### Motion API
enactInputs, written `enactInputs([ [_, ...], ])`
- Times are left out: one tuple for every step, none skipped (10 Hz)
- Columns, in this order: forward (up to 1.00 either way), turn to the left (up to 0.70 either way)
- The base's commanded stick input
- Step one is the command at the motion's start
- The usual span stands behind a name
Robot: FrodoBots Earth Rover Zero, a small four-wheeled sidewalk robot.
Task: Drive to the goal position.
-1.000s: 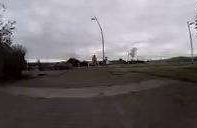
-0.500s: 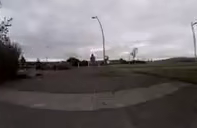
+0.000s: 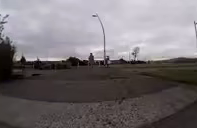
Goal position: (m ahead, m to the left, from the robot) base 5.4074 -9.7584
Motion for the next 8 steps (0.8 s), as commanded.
enactInputs([
  [1.00,0.00],
  [1.00,0.00],
  [1.00,0.00],
  [1.00,0.00],
  [1.00,0.00],
  [1.00,0.00],
  [1.00,0.00],
  [1.00,0.00],
])
